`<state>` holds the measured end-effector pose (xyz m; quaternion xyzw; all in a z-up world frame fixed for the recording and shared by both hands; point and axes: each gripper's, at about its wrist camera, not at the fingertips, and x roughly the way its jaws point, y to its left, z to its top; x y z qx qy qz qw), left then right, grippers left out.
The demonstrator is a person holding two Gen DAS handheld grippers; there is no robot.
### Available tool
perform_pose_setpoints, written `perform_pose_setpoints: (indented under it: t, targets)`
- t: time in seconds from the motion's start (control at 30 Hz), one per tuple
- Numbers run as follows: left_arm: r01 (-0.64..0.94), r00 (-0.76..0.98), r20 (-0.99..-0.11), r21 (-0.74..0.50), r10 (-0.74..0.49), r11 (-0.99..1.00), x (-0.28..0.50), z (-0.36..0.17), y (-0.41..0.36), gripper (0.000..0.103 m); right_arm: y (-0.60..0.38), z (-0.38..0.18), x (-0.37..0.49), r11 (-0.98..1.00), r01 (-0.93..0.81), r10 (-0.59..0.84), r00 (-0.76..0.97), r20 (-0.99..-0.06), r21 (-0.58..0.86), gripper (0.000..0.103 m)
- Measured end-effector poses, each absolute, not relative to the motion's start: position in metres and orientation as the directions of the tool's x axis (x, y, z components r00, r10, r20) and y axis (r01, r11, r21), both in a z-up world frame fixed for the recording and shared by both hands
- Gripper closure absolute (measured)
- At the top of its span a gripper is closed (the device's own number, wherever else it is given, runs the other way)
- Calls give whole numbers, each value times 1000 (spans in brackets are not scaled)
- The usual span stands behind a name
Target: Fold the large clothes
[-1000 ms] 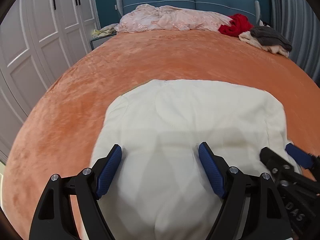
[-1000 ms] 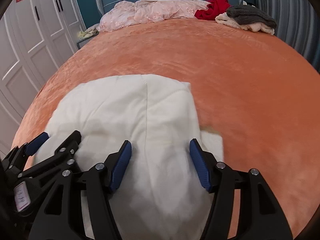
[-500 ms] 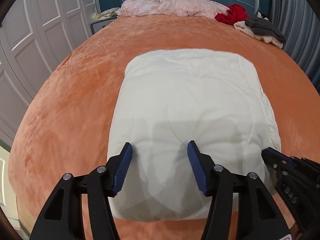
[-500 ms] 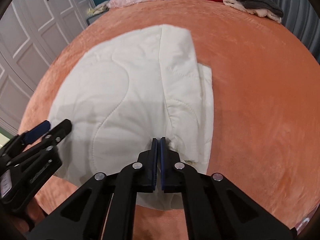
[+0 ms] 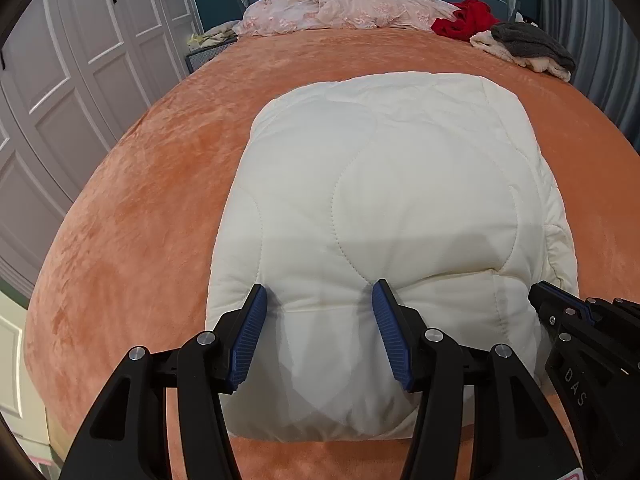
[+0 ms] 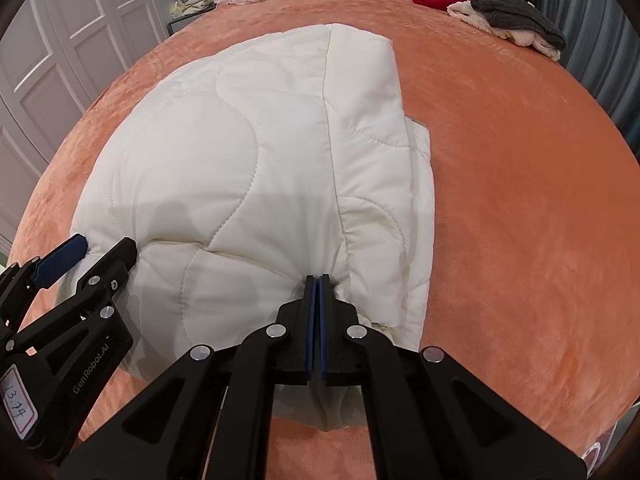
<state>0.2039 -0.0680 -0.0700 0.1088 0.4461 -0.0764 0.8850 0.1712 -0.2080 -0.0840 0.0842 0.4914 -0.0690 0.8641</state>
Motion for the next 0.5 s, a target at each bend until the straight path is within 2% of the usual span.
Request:
perform_pose_setpoints:
  t: [0.17, 0.3, 0.37, 0.5]
  targets:
    - [238, 593, -804, 127, -40, 963, 204, -68, -67, 50, -202, -77, 170, 981, 188, -66, 507, -860, 36, 103]
    - [233, 569, -819, 69, -78, 970, 197, -53, -57, 51, -209, -58, 151, 967, 219, -2, 517, -856, 130, 102]
    - [229, 563, -822, 51, -90, 972, 189, -44, -52, 51, -210, -51, 138, 962, 227, 11, 525, -851, 153, 98]
    - [236, 561, -820, 21, -118, 972, 164, -31, -44, 51, -210, -35, 102, 959, 220, 26, 555, -832, 177, 98]
